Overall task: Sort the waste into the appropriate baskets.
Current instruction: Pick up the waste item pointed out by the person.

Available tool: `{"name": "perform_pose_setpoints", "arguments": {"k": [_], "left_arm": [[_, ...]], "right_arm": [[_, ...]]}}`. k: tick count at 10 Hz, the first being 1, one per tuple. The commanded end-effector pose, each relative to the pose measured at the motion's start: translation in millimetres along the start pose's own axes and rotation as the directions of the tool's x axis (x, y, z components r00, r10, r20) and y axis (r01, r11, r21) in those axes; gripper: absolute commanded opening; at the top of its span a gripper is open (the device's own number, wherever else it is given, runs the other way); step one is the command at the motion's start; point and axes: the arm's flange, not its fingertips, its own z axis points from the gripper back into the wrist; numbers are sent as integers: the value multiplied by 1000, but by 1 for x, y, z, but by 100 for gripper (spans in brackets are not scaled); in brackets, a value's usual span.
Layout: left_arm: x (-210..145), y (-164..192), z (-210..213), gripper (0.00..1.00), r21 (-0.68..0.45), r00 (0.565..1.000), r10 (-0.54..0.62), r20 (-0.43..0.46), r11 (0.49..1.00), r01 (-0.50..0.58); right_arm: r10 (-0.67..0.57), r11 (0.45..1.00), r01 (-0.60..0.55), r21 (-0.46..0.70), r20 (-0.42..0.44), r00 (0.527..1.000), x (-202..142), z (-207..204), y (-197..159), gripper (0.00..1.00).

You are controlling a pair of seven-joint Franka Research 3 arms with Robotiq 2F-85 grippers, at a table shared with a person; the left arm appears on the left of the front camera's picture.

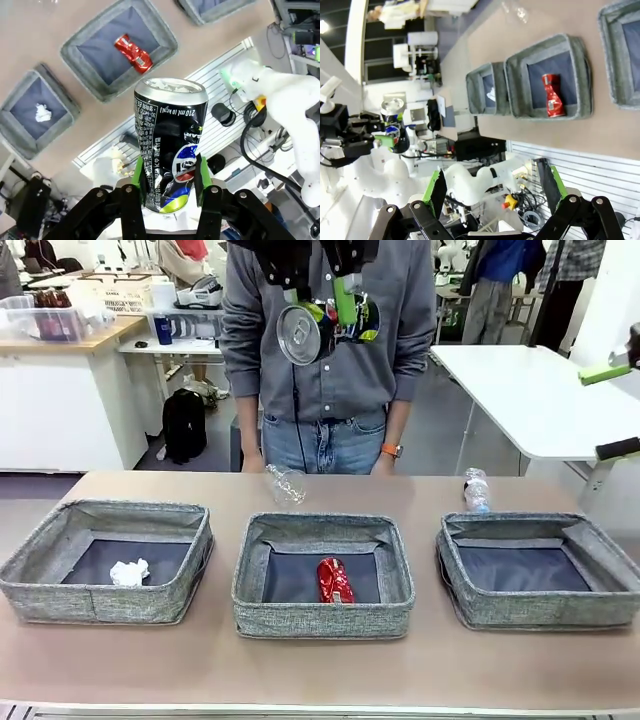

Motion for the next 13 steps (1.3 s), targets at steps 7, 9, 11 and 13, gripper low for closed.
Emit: {"name": "perform_pose_setpoints", "arguments": {"k": [7,9,11,13], "left_arm": [[1,-9,23,43,-111,952,306,-22,945,-307],[10,-9,26,43,-232,778,628,16,759,-608],[6,5,19,43,-184,697,712,84,698,-692],[-6,11,12,43,36,772,636,-2,771,-635]], "right_arm": [[12,1000,-12,22,4,1000,2,2,1,100],[12,1000,-12,22,4,1000,2,2,1,100],[12,1000,-12,22,4,1000,2,2,1,100],[12,1000,-12,22,4,1000,2,2,1,100]]}}
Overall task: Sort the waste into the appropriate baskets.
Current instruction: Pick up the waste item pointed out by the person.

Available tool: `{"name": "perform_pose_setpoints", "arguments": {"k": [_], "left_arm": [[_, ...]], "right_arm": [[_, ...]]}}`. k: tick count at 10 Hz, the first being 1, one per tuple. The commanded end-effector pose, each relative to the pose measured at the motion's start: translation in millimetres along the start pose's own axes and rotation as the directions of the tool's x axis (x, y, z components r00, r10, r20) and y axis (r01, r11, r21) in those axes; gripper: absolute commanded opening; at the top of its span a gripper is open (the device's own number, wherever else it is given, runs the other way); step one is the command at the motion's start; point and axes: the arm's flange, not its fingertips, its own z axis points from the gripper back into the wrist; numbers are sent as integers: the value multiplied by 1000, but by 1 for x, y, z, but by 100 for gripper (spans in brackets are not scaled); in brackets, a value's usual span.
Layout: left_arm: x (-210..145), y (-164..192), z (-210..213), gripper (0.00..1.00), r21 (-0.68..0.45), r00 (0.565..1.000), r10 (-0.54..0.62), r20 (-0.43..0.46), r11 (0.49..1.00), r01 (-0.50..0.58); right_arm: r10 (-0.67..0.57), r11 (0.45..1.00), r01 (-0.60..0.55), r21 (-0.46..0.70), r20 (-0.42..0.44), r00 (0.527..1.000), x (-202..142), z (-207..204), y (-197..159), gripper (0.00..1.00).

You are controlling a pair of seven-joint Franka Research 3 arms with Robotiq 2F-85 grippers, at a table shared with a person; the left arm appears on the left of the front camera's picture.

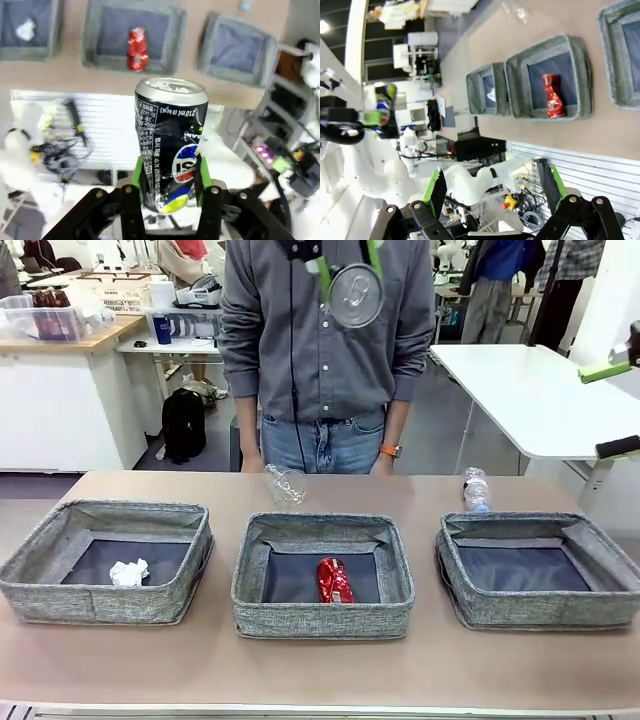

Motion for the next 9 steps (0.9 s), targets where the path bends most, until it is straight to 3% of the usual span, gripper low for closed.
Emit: {"name": "perform_pose_setpoints", "arguments": {"k": [1,9], "left_arm": [[4,-8,10,43,-84,1000,6,22,996,-4],[4,-8,10,43,-84,1000,6,22,996,-4]], "right_arm": [[11,1000,-11,22,2,1000,1,1,1,100],[11,1000,-11,22,2,1000,1,1,1,100]]}}
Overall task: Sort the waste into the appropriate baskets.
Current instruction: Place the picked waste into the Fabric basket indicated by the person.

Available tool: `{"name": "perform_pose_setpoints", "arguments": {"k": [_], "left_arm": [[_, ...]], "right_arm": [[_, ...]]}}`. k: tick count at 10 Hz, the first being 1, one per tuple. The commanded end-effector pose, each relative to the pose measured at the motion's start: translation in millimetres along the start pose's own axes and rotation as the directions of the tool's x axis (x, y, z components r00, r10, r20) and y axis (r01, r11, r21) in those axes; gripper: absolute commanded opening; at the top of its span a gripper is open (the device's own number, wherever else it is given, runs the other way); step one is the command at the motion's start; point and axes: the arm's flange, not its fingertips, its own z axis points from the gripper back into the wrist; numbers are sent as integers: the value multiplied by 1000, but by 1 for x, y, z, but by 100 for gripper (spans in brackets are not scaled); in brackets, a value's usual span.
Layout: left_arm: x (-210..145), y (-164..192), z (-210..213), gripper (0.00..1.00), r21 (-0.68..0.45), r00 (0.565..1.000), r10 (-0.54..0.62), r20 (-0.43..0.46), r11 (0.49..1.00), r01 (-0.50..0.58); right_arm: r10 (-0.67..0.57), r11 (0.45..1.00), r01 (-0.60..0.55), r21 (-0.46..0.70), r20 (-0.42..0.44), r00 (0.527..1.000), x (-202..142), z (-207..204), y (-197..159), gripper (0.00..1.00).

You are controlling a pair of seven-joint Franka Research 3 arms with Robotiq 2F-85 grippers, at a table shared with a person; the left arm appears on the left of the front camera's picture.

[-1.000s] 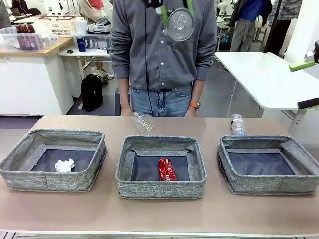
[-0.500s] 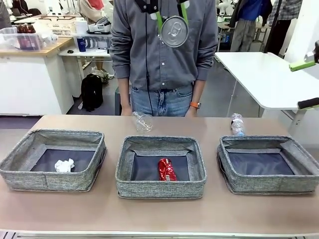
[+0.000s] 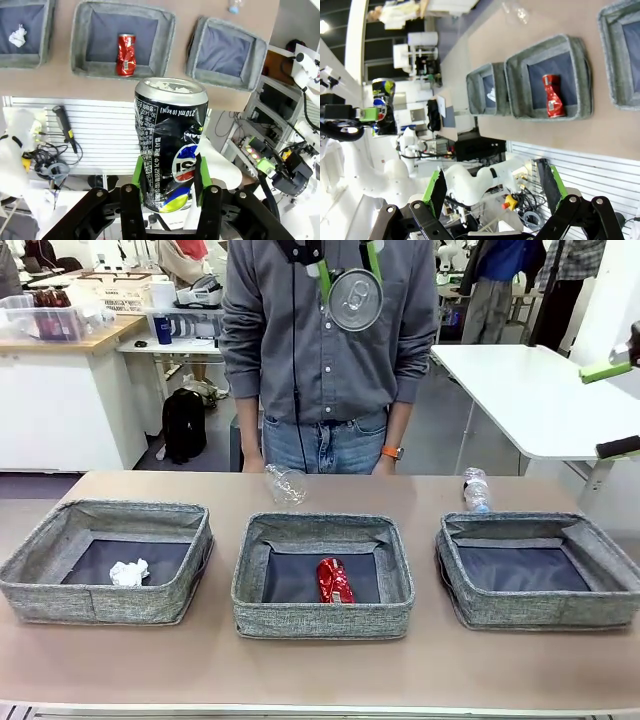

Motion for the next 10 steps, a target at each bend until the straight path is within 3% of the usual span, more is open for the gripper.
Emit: {"name": "perform_pose_setpoints", "arguments": {"k": [1,10], "left_arm": [[-2,0,3,43,-12,1000,7,-7,1000,-8],[-2,0,3,43,-12,1000,7,-7,1000,-8]], "right_arm": [[11,1000,-11,22,2,1000,1,1,1,100],[11,1000,-11,22,2,1000,1,1,1,100]]}}
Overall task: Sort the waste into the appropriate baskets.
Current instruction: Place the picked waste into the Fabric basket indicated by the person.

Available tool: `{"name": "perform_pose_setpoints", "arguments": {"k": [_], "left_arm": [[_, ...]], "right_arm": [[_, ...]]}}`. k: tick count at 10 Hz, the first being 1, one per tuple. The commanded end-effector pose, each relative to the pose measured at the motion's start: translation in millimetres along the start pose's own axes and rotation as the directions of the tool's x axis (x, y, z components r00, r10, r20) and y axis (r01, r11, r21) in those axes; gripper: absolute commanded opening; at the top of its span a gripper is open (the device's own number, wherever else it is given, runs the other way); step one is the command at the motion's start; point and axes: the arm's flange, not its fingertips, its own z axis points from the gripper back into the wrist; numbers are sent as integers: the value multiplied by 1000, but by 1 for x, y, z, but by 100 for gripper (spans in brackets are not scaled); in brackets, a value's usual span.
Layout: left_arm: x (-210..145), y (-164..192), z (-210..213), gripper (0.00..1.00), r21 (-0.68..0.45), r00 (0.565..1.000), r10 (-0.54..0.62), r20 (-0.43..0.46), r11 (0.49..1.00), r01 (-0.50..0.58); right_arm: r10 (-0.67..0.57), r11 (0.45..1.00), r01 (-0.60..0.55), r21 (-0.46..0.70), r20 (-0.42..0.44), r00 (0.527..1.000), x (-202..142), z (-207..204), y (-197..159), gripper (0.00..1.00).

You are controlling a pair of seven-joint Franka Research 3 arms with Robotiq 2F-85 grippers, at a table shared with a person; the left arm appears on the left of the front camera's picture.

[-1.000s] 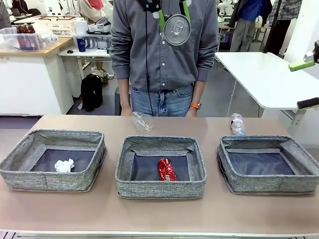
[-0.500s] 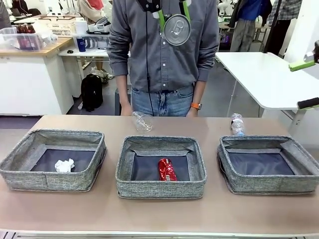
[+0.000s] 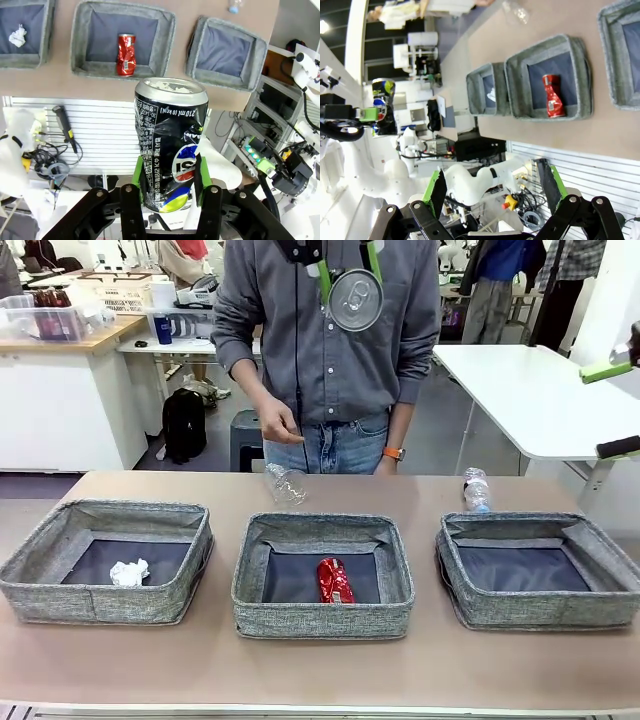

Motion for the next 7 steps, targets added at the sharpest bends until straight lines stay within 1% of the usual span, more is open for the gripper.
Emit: {"name": "perform_pose_setpoints", "arguments": {"k": [1,7], "left_arm": [[-2,0,3,43,-12,1000,8,-6,1000,-8],[-2,0,3,43,-12,1000,8,-6,1000,-8]], "right_arm": [[11,1000,-11,22,2,1000,1,1,1,100],[11,1000,-11,22,2,1000,1,1,1,100]]}}
